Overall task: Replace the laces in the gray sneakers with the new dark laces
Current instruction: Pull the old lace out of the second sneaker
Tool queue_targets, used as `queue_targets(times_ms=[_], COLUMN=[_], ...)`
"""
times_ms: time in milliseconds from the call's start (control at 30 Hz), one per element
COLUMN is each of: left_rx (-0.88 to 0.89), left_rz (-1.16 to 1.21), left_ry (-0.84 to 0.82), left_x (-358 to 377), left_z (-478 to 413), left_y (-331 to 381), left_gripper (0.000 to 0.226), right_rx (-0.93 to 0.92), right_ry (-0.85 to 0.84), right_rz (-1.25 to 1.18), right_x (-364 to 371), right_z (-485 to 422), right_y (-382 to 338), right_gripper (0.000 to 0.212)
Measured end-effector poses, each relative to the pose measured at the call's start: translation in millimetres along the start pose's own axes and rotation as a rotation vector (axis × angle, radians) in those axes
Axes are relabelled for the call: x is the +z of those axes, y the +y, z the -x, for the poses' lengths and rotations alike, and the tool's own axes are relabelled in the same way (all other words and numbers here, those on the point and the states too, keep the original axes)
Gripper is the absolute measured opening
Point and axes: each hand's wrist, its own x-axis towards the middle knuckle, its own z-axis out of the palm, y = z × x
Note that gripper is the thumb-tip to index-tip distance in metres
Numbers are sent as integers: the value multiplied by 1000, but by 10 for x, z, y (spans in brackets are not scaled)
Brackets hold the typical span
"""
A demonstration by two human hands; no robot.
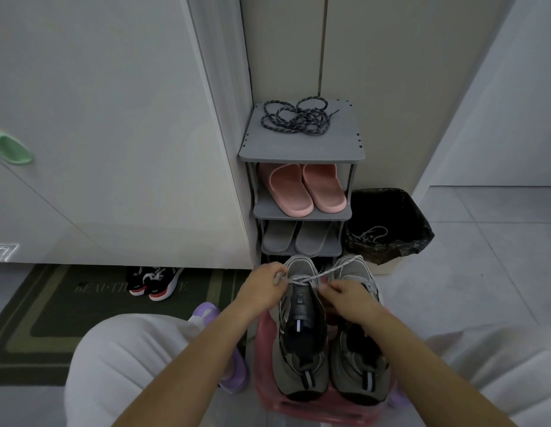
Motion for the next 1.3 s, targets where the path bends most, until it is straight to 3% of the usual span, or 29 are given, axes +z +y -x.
queue_targets(times_ms=[67,233,433,567,667,767,933,1133,1300], left_rx=[51,-29,21,2,-35,-51,-69,-64,-39], left_rz=[-79,-108,-78,36,100,126,170,96,74], left_ry=[-11,-49,-126,-91,-67,-90,-113,-80,-43], left_x=[57,56,4,3,11,33,45,105,160], left_z=[6,15,-5,-14,2,21,23,12,18], left_y=[74,103,135,158,135,101,77,100,71], left_gripper=[26,22,28,41,17,39,52,47,43], right_rx=[-38,-144,-132,-104,-117,-108,-100,-225,-248], right_ry=[56,266,125,44,73,81,92,46,91], right_rz=[155,307,582,546,451,442,464,568,539], right_x=[-8,-27,-121,-92,-35,-7,-3,-13,-17], right_z=[-71,-212,-345,-389,-410,-431,-432,-425,-429], right_y=[-76,-236,-207,-222,-231,-242,-279,-295,-306], right_gripper=[27,23,18,17,12,10,32,12,14])
